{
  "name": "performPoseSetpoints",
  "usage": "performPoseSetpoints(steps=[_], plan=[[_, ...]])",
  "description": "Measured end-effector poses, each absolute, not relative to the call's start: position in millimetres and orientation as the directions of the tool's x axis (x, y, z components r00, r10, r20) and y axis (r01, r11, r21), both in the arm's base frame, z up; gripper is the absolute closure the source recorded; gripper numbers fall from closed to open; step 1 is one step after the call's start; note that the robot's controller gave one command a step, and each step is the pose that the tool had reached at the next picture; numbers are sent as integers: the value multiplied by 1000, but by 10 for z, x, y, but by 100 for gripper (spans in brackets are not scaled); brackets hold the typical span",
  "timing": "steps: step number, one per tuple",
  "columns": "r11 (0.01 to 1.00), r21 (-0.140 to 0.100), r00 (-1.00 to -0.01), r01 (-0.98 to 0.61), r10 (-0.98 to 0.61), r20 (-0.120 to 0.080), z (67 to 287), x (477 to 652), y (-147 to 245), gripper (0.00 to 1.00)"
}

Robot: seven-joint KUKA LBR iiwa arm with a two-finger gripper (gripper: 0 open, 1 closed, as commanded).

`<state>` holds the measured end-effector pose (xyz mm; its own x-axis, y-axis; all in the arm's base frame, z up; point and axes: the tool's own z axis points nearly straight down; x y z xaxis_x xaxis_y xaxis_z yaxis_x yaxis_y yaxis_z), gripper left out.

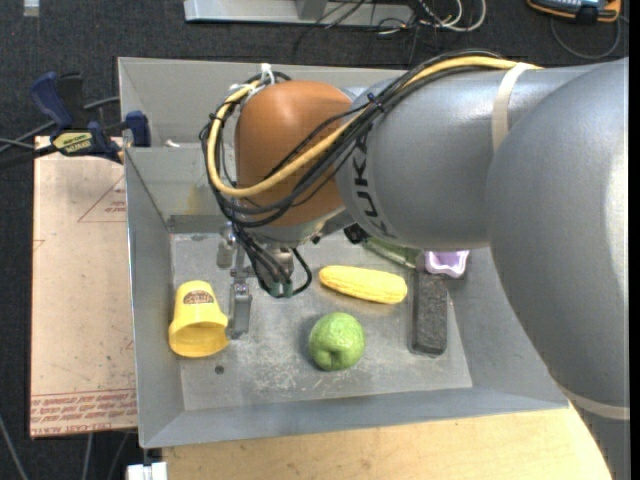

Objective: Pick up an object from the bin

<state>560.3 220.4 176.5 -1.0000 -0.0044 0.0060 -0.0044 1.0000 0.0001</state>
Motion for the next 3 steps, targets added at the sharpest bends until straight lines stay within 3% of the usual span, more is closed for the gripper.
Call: performPoseSetpoints(steps=[1,2,3], plan=[[1000,1,-1000,-1,-1,0,1811,5617,2193,0],[999,3,-999,-41,-41,-7,1459,5504,2258,0],[980,0,-980,-198,-198,0,1107,5559,2373,0]])
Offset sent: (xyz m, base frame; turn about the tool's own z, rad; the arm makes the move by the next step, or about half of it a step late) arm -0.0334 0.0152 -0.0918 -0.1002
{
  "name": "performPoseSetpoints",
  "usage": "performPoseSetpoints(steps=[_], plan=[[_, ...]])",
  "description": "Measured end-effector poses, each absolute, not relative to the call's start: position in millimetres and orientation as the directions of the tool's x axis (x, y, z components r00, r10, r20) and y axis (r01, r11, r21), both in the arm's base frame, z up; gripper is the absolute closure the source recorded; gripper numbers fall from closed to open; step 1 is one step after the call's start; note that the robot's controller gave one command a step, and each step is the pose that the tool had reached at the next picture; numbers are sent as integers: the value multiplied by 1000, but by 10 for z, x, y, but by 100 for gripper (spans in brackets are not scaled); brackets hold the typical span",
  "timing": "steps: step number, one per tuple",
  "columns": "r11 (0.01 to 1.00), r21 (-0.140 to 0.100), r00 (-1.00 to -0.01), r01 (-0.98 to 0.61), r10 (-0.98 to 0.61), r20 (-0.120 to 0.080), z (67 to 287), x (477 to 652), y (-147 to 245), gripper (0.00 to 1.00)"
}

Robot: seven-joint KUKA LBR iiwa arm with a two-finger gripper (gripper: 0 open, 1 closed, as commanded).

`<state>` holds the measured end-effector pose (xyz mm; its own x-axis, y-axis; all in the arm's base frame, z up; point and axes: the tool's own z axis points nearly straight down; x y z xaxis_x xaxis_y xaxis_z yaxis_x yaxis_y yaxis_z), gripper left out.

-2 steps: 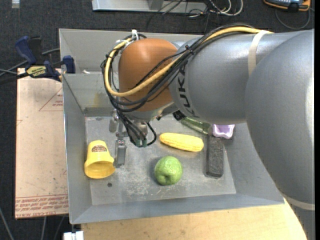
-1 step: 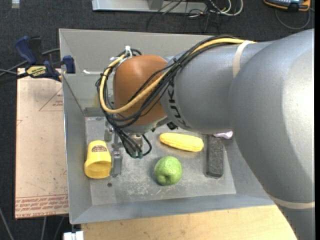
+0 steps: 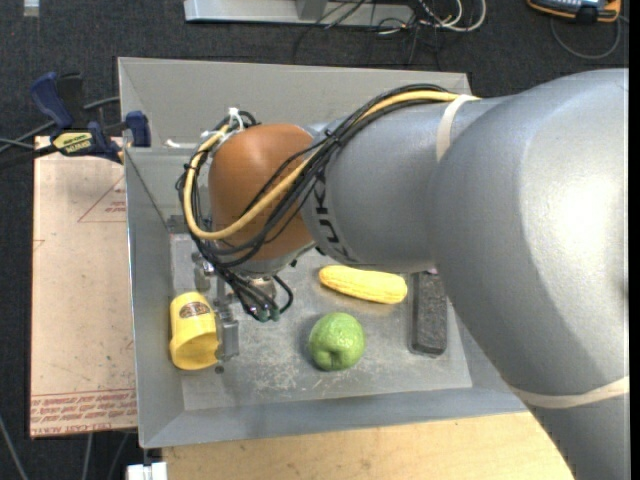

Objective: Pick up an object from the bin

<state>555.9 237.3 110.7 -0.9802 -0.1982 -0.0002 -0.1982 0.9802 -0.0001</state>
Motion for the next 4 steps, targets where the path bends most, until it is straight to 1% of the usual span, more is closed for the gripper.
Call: performPoseSetpoints(steps=[1,2,4], plan=[[951,2,-951,-309,-309,-9,780,5432,2395,0],[876,-6,-876,-482,-482,-4,763,5603,2448,100],[876,-5,-876,-482,-482,-6,763,5605,2450,100]])
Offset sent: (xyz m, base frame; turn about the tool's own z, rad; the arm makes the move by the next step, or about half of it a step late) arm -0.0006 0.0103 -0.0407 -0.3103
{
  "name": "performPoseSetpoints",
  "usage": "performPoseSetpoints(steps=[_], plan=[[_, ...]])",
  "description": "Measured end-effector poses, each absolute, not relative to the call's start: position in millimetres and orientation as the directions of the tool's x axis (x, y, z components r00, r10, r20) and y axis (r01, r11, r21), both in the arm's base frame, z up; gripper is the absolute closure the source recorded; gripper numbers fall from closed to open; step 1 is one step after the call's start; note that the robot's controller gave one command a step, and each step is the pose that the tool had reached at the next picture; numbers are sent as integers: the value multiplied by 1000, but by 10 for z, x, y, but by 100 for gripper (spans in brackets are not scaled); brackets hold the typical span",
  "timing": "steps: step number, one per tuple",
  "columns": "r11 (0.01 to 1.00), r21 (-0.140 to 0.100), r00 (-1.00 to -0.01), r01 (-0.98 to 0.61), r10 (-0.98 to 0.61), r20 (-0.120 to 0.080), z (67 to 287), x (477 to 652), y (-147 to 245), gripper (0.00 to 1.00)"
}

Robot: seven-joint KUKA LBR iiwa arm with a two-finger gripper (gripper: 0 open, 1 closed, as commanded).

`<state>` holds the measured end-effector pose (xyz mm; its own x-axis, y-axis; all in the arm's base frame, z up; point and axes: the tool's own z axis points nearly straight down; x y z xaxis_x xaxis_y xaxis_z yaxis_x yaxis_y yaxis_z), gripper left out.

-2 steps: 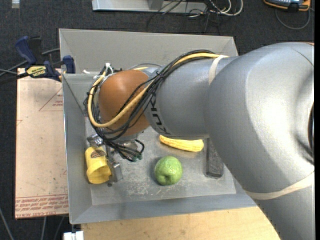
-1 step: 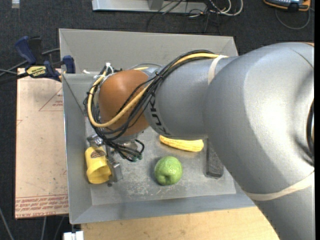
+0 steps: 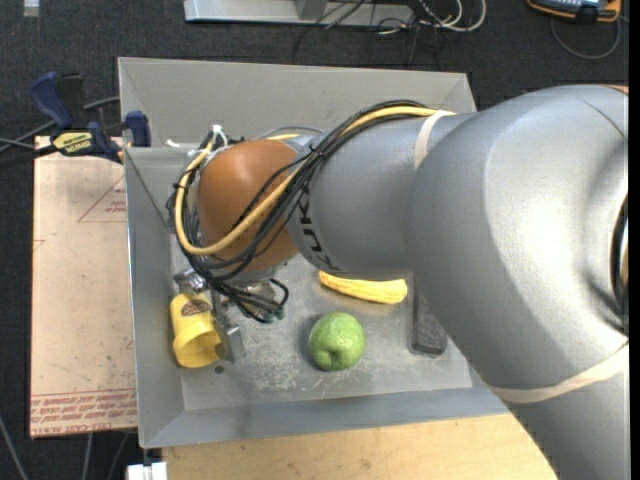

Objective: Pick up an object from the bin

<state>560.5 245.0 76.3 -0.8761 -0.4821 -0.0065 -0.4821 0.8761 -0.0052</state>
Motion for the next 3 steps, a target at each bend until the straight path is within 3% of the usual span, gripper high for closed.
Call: performPoseSetpoints(steps=[3], plan=[[870,-6,-870,-493,-493,-8,772,5612,2452,100]])
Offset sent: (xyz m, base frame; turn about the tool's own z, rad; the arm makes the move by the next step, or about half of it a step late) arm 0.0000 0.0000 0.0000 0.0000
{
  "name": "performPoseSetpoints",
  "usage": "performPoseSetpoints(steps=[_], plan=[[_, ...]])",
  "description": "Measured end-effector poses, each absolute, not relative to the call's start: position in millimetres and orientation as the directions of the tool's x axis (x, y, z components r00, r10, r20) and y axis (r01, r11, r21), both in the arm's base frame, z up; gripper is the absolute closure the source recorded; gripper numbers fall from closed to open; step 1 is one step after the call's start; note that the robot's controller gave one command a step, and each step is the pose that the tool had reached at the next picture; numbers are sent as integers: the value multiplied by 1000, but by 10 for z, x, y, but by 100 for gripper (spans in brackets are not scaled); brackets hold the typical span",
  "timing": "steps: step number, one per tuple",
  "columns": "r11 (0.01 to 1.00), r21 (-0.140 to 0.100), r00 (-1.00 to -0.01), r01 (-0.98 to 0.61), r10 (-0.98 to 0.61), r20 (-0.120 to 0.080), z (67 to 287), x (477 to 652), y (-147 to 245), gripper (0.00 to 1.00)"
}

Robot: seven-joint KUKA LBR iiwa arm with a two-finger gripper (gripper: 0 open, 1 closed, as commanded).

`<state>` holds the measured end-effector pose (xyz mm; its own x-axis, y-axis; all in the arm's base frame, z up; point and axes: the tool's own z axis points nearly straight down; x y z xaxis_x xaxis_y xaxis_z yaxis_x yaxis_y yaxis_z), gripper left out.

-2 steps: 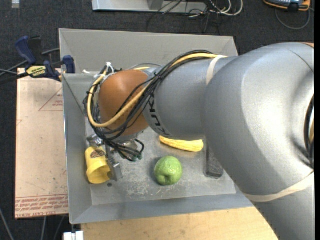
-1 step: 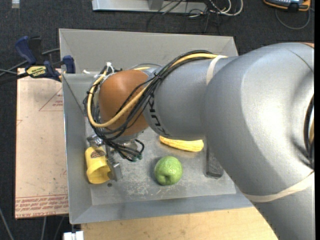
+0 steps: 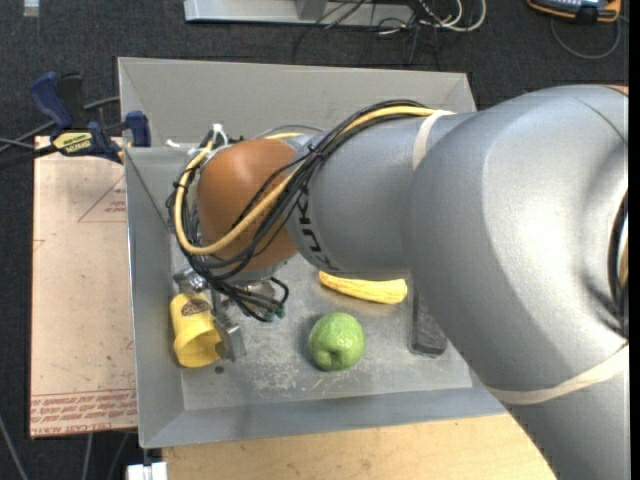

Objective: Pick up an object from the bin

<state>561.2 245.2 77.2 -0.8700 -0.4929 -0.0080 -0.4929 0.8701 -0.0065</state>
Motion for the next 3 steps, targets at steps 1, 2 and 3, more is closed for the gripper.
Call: performPoseSetpoints(steps=[1,2,3], plan=[[864,-6,-864,-503,-504,-11,769,5616,2452,0],[859,-6,-859,-511,-511,-17,767,5636,2436,100],[859,-6,-859,-511,-511,-17,767,5636,2436,100]])
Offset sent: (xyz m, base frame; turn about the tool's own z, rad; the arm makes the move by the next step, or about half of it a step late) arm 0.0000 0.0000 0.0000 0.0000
